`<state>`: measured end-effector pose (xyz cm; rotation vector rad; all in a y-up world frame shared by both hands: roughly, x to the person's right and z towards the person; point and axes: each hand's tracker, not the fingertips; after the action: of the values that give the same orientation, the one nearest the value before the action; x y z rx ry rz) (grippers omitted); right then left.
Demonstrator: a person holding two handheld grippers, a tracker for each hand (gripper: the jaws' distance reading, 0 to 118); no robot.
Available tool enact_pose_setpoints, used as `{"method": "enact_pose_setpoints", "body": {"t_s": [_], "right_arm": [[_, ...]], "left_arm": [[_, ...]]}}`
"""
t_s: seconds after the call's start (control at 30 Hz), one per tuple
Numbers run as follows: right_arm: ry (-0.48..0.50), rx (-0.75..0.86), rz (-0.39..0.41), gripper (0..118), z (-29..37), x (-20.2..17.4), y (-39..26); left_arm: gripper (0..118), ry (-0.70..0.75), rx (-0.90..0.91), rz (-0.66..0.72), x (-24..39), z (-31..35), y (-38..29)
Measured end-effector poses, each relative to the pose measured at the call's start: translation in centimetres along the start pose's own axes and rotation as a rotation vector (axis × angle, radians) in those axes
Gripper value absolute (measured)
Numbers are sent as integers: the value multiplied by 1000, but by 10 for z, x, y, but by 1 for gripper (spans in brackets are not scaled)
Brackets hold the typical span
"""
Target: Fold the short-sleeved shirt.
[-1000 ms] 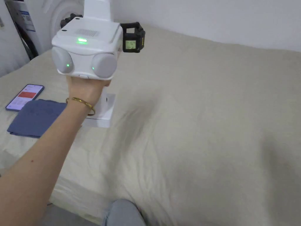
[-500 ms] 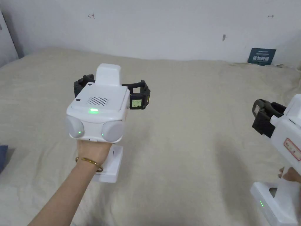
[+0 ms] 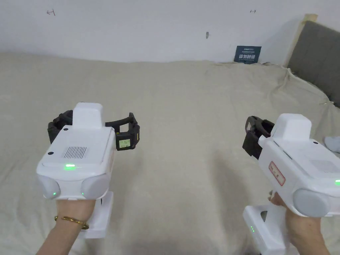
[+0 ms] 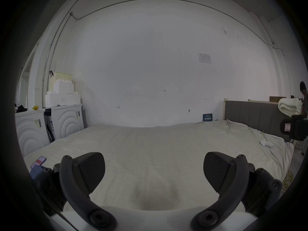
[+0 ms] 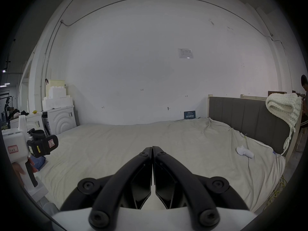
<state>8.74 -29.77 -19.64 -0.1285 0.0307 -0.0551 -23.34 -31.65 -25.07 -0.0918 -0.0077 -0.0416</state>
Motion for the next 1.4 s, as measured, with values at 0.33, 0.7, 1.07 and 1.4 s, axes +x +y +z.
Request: {"method": "enact_pose_setpoints", "body": {"t_s": [0.33, 0.7, 1.07, 1.4], "right_arm": [[26, -41, -8, 0, 1, -13, -28], [30, -39, -17, 0, 7, -29, -27], [21, -19, -4, 0, 7, -29, -22], [6, -14, 7, 0, 7, -29, -20]], "left_arm": [[56, -7, -28, 16, -7, 10, -10], [0, 13, -53, 41, -13, 11, -20], [0, 8, -84, 24, -12, 15, -28], [0, 8, -94, 37, -16, 18, -29]]}}
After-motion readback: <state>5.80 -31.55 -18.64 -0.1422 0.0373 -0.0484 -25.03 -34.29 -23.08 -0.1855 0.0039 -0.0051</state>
